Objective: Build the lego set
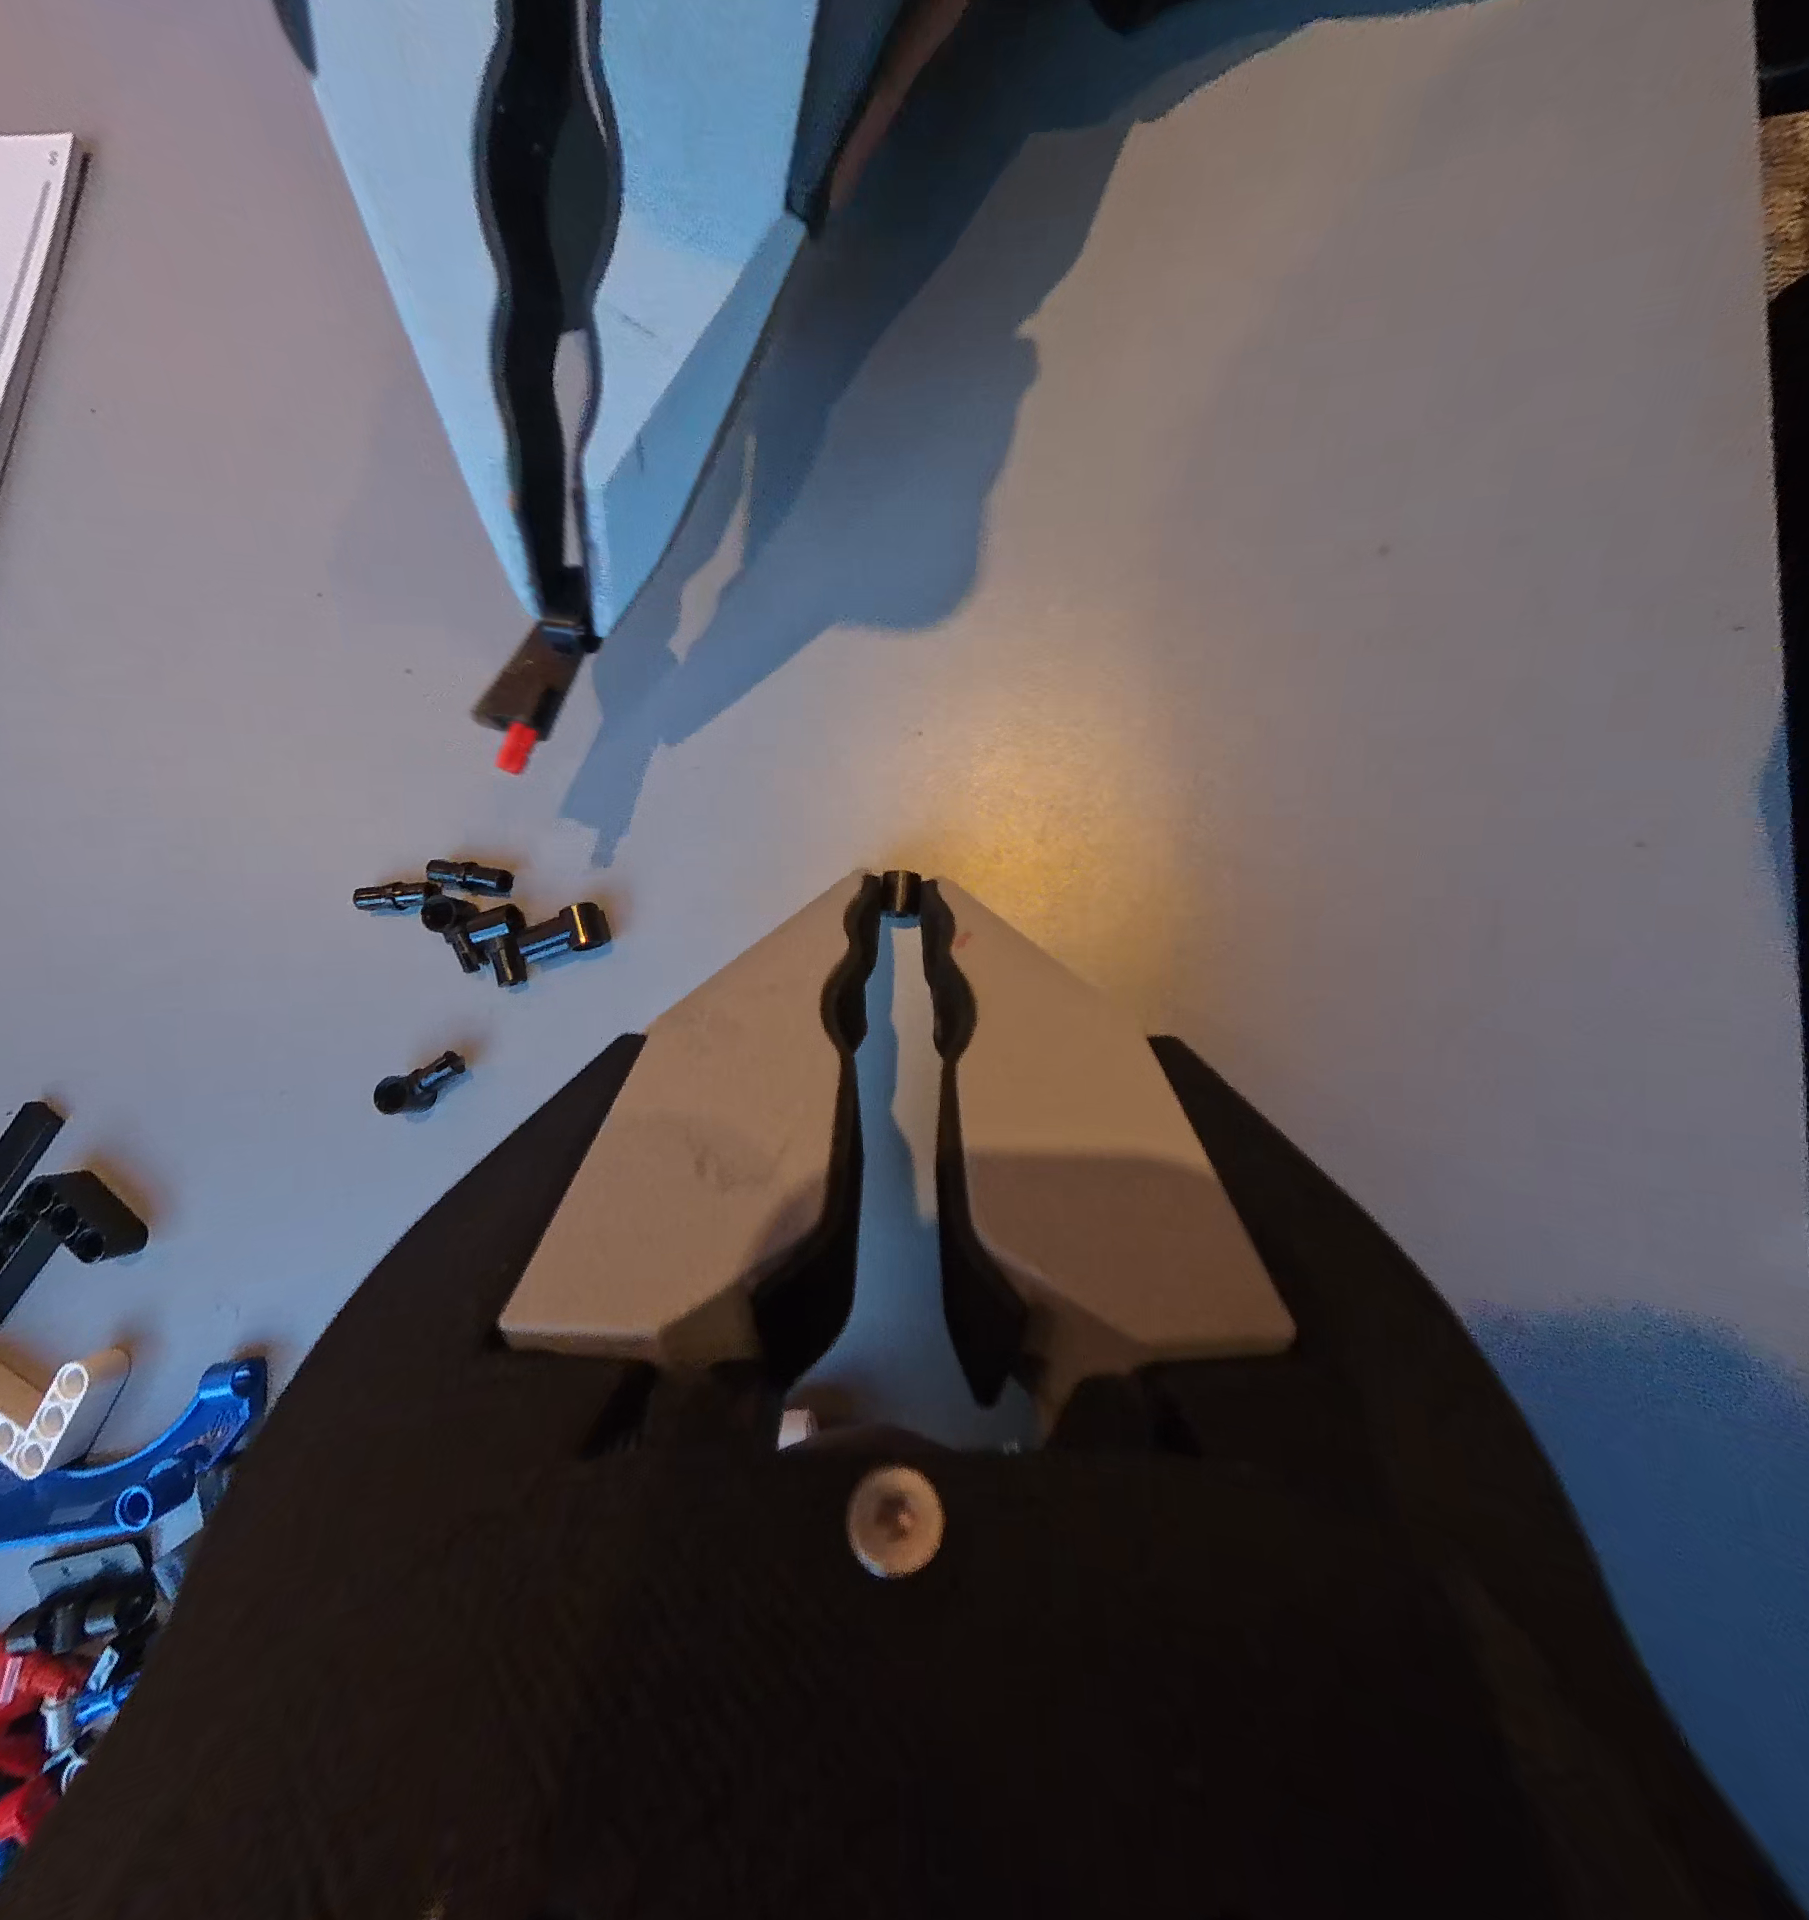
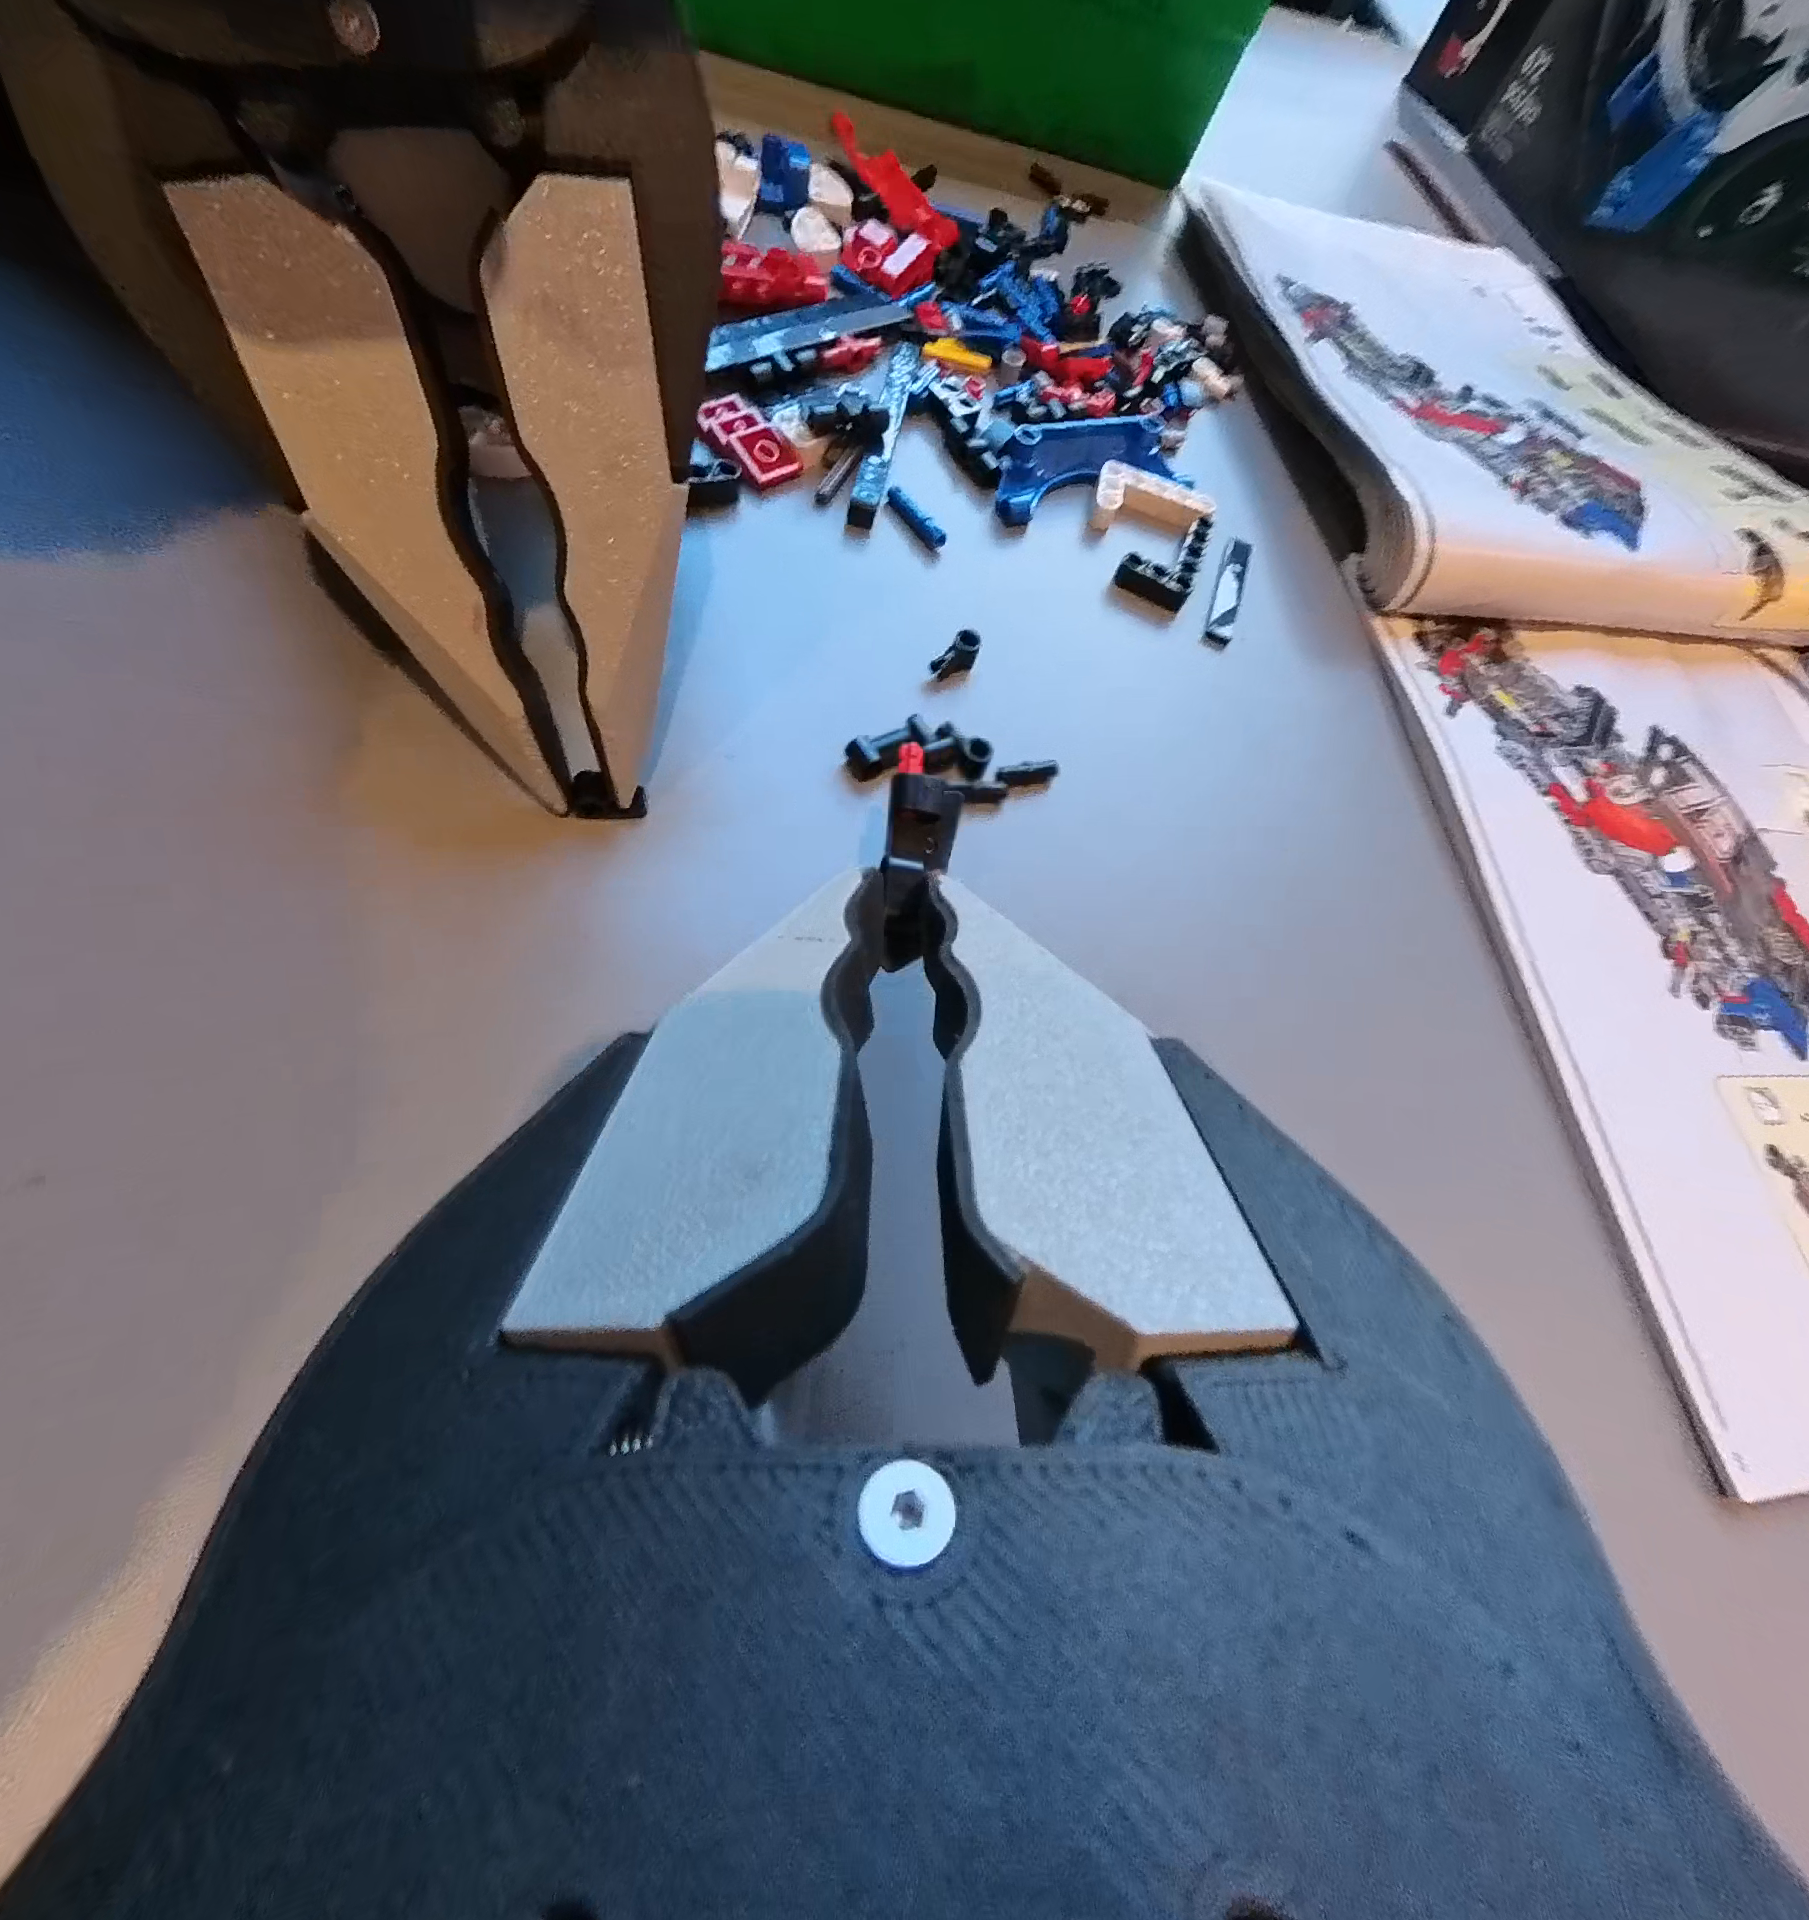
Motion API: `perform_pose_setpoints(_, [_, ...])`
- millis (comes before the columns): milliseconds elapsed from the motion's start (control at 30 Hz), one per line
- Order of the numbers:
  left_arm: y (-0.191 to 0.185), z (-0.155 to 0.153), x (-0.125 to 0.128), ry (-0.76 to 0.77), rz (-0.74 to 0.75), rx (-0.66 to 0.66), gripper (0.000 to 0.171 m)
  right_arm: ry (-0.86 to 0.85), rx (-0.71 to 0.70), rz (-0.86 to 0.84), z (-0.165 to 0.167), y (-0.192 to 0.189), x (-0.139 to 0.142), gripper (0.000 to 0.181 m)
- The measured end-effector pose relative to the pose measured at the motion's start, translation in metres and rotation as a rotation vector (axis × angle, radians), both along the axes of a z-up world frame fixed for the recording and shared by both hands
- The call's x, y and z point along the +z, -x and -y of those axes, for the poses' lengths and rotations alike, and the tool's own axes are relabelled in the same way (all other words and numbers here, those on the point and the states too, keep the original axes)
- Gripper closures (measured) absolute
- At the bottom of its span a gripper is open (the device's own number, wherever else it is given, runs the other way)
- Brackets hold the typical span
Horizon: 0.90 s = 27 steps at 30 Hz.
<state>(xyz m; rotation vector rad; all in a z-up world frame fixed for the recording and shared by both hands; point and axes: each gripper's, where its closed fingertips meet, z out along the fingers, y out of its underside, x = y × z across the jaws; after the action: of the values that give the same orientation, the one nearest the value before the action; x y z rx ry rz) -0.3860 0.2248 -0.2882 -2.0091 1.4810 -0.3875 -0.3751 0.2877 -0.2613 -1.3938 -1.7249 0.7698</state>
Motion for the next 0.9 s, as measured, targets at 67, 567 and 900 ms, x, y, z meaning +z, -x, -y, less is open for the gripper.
perform_pose_setpoints(67, [0.000, 0.001, 0.000, 0.008, 0.005, -0.003, 0.165, 0.036, 0.006, 0.041, 0.005, -0.004, -0.005, 0.179])
perform_pose_setpoints(567, [0.003, 0.003, 0.007, 0.069, 0.057, -0.012, 0.159, 0.107, 0.072, 0.146, 0.057, -0.017, -0.019, 0.178])
perform_pose_setpoints(900, [0.001, 0.002, 0.000, 0.052, 0.023, -0.018, 0.167, 0.096, 0.101, 0.177, 0.062, -0.013, -0.024, 0.178])
